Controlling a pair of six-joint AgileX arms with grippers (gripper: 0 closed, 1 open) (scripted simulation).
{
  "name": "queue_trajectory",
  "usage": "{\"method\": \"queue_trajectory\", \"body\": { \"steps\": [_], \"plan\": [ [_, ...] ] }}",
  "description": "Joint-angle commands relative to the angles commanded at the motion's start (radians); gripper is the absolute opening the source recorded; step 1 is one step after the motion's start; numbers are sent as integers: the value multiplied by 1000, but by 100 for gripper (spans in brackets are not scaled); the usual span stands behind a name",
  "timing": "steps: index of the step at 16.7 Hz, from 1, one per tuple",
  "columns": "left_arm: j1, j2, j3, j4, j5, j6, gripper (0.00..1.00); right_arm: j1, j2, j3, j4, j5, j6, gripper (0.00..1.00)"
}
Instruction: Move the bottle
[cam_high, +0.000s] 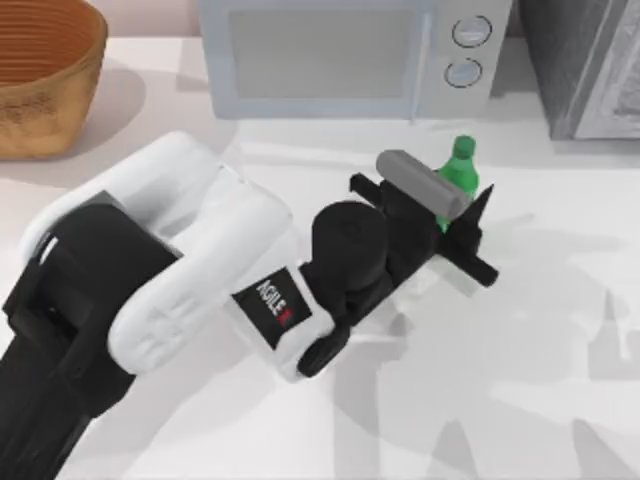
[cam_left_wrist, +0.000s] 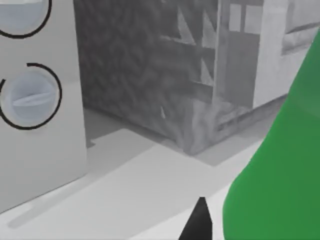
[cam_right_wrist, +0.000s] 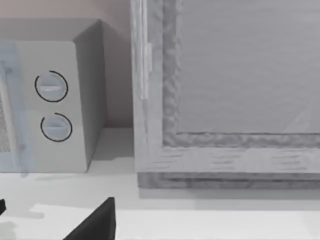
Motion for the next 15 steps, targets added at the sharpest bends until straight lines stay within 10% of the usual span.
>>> {"method": "queue_trajectory", "body": {
  "steps": [9, 15],
  "plan": [
    [38, -14, -31, 18, 36, 2, 0, 0, 0, 0, 0, 0, 0, 100],
    [366, -130, -269, 135, 362, 14, 0, 0, 0, 0, 0, 0, 0, 100]
  ]
}}
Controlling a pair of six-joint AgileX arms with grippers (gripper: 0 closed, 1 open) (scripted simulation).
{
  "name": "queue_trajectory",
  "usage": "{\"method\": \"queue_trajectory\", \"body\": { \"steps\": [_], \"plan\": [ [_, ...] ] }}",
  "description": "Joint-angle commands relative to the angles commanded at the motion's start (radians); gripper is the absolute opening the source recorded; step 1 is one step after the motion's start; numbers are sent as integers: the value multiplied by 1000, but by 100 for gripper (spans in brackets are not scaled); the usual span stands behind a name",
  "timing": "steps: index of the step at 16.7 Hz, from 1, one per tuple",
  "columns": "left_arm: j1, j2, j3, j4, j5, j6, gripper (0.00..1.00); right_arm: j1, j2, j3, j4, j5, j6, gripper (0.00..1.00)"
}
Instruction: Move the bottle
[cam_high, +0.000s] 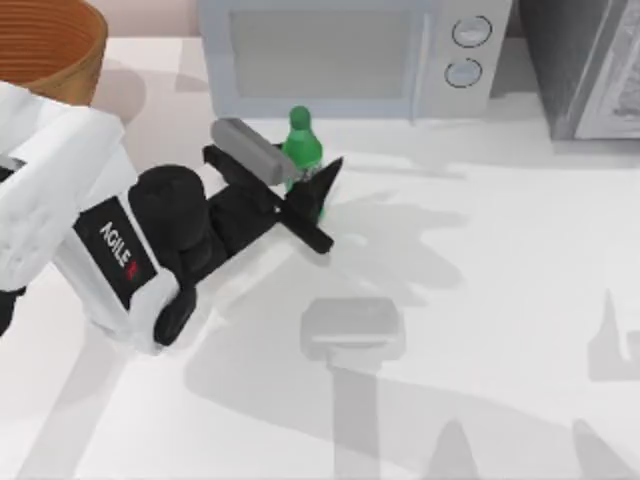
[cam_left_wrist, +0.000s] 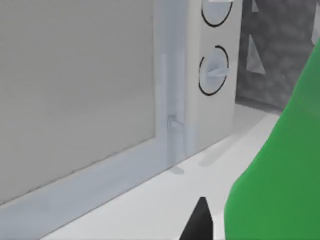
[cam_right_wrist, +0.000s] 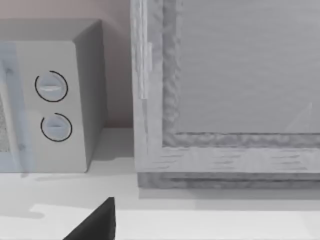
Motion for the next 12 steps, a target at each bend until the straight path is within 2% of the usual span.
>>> {"method": "queue_trajectory", "body": {
  "steps": [4, 6, 9, 12],
  "plan": [
    [313, -120, -219, 90, 309, 10, 0, 0, 0, 0, 0, 0, 0, 100],
    [439, -177, -320, 127, 434, 14, 0, 0, 0, 0, 0, 0, 0, 100],
    [549, -242, -423, 163, 543, 19, 0, 0, 0, 0, 0, 0, 0, 100],
    [569, -256, -443, 170, 563, 20, 0, 0, 0, 0, 0, 0, 0, 100]
  ]
}}
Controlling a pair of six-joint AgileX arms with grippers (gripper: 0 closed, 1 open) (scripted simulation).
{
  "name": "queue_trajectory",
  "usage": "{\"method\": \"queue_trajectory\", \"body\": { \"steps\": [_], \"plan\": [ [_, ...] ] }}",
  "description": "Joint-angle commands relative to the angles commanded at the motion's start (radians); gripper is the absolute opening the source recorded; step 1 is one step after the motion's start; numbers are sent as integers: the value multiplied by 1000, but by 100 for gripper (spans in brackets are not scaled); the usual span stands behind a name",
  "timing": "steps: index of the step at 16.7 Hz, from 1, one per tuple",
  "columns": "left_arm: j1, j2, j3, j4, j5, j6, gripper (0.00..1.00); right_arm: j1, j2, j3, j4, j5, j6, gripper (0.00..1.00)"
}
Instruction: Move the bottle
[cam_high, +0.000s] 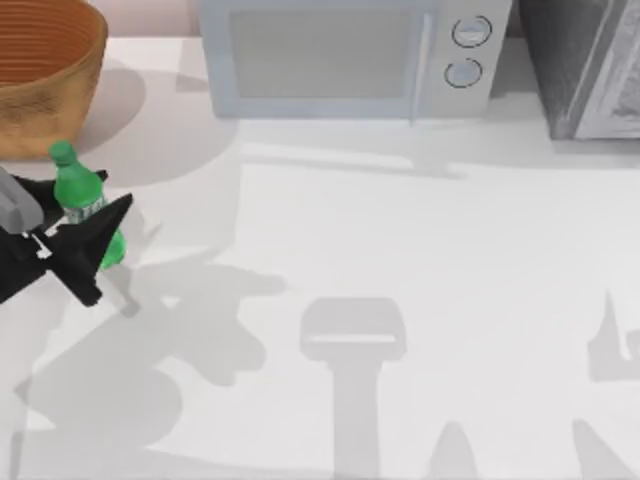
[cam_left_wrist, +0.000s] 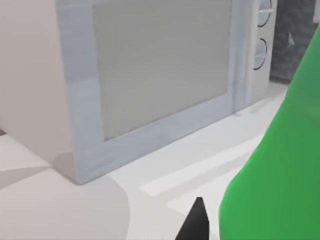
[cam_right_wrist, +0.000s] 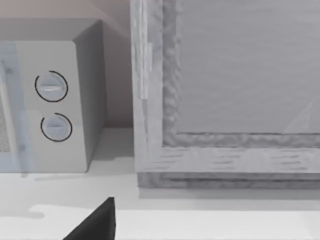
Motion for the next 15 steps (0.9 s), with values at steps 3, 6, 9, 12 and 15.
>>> {"method": "queue_trajectory", "body": {
  "steps": [3, 6, 9, 12, 15],
  "plan": [
    [-8, 10, 7, -2, -3, 1, 0, 0, 0, 0, 0, 0, 0, 100],
    [-65, 82, 64, 15, -41, -1, 0, 0, 0, 0, 0, 0, 0, 100],
    [-121, 181, 144, 35, -117, -5, 0, 0, 0, 0, 0, 0, 0, 100],
    [-146, 210, 173, 41, -142, -6, 0, 0, 0, 0, 0, 0, 0, 100],
    [-146, 210, 173, 41, -142, -6, 8, 0, 0, 0, 0, 0, 0, 100]
  ]
}}
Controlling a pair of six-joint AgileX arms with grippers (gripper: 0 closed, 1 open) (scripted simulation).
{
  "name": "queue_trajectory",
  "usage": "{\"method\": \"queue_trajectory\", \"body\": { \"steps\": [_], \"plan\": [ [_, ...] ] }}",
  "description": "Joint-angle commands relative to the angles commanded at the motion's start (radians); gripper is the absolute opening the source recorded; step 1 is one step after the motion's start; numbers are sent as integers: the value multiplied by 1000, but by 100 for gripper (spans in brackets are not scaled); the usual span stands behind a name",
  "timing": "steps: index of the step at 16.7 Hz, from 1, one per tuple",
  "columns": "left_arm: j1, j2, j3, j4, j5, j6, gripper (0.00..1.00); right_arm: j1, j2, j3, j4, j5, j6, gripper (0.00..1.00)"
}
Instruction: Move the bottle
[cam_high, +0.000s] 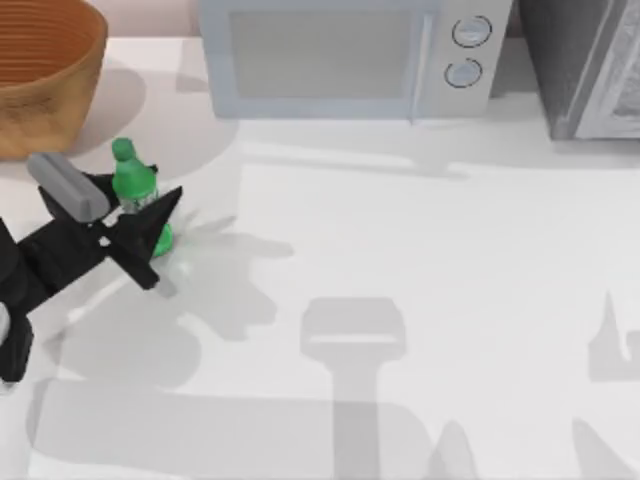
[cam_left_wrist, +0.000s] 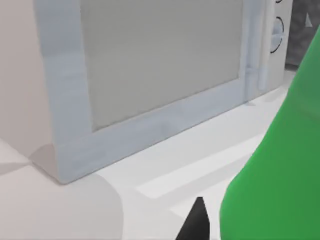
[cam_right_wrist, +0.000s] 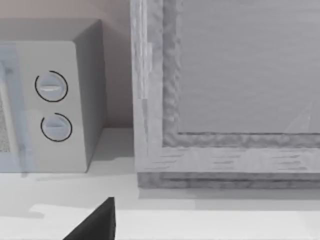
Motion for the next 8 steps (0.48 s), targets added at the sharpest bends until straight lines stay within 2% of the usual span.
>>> {"method": "queue_trajectory", "body": {
  "steps": [8],
  "plan": [
    [0, 0, 0, 0, 0, 0, 68, 0, 0, 0, 0, 0, 0, 100]
  ]
}}
